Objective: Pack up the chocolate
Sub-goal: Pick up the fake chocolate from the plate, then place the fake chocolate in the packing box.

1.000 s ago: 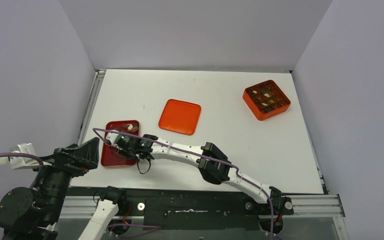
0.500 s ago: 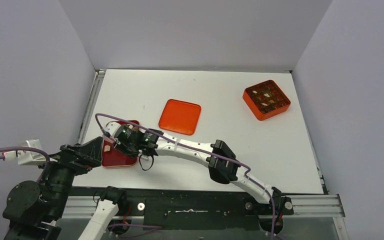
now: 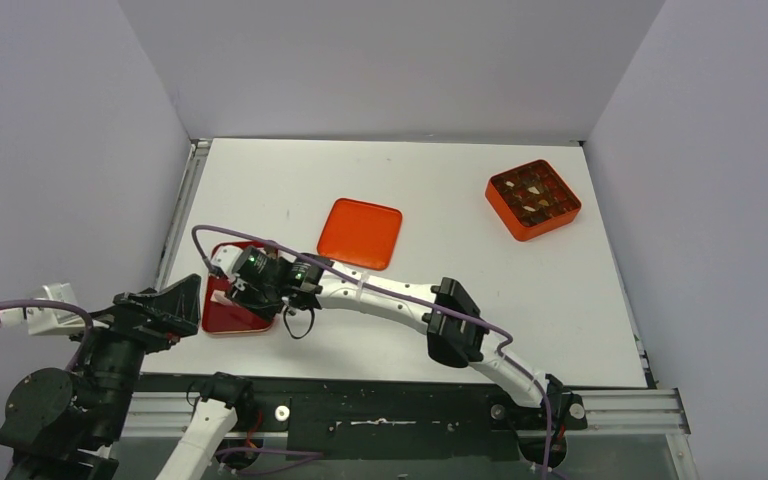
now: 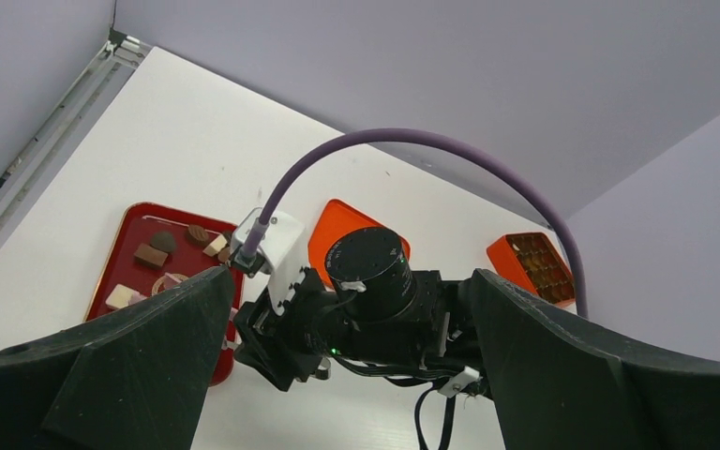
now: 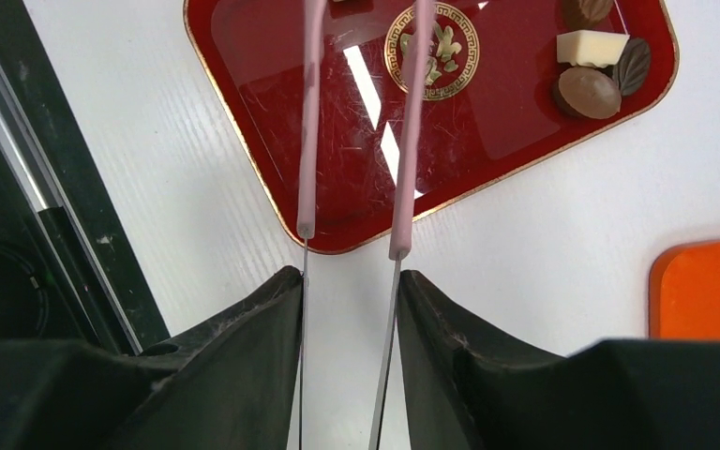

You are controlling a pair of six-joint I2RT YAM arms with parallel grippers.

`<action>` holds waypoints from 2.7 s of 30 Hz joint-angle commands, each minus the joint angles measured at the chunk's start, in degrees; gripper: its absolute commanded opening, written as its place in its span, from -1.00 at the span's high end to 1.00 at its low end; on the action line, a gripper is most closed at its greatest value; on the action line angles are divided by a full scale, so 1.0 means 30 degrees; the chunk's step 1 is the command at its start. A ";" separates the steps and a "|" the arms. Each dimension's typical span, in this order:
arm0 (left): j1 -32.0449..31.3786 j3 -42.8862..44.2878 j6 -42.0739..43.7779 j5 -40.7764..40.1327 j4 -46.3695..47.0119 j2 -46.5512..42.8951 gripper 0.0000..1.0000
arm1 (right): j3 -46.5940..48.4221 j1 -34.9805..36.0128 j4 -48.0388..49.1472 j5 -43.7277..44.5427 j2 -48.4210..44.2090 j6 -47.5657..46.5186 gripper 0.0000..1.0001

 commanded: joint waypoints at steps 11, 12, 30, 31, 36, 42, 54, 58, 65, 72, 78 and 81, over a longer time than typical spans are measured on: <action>-0.0142 0.0747 0.0507 -0.0475 0.0214 0.0186 -0.95 | 0.2574 -0.0240 0.0802 -0.0748 0.1413 -0.2753 0.25; -0.0132 0.0773 0.0529 -0.0490 0.0220 0.0197 -0.95 | 0.2597 -0.0195 0.0982 -0.0759 0.1516 -0.2843 0.25; -0.0189 0.0694 0.0683 -0.0665 0.0508 0.0300 -0.95 | 0.3516 -0.0225 0.2237 0.0295 0.2905 -0.4388 0.40; -0.0185 0.0715 0.0668 -0.0678 0.0484 0.0277 -0.95 | 0.3342 -0.0241 0.2223 0.0295 0.2742 -0.4351 0.41; -0.0212 0.0667 0.0729 -0.0739 0.0473 0.0297 -0.95 | 0.1703 -0.0241 0.3024 0.0705 0.1431 -0.3761 0.47; -0.0226 0.0871 0.0831 -0.0765 0.0252 0.0429 -0.95 | 0.0895 -0.0642 0.2996 0.0696 -0.0191 -0.2928 0.48; -0.0268 0.0058 0.0806 -0.0607 -0.0946 0.0462 -0.95 | -0.4185 -0.2352 0.2978 -0.0123 -0.5191 -0.0537 0.50; -0.0273 -0.0717 0.0673 0.0497 -0.1320 0.1176 -0.95 | -0.6013 -0.3270 0.2813 0.0246 -0.6955 -0.0081 0.50; -0.0282 -0.2194 0.1122 0.2828 -0.0598 0.2385 -0.95 | -0.8821 -0.5608 0.1399 0.0697 -0.9929 0.1096 0.51; -0.0277 -0.5126 0.1560 0.6358 0.0245 0.4036 -0.95 | -1.0632 -0.7491 -0.0593 0.1630 -1.2837 0.0848 0.50; -0.0249 -0.8085 0.2075 0.7149 0.2646 0.4101 -0.95 | -1.2380 -0.9679 -0.1779 0.2217 -1.4796 0.1033 0.49; -0.0251 -0.9548 0.2439 0.7074 0.4096 0.3288 -0.95 | -1.3075 -1.1229 -0.2550 0.2609 -1.5672 0.1080 0.49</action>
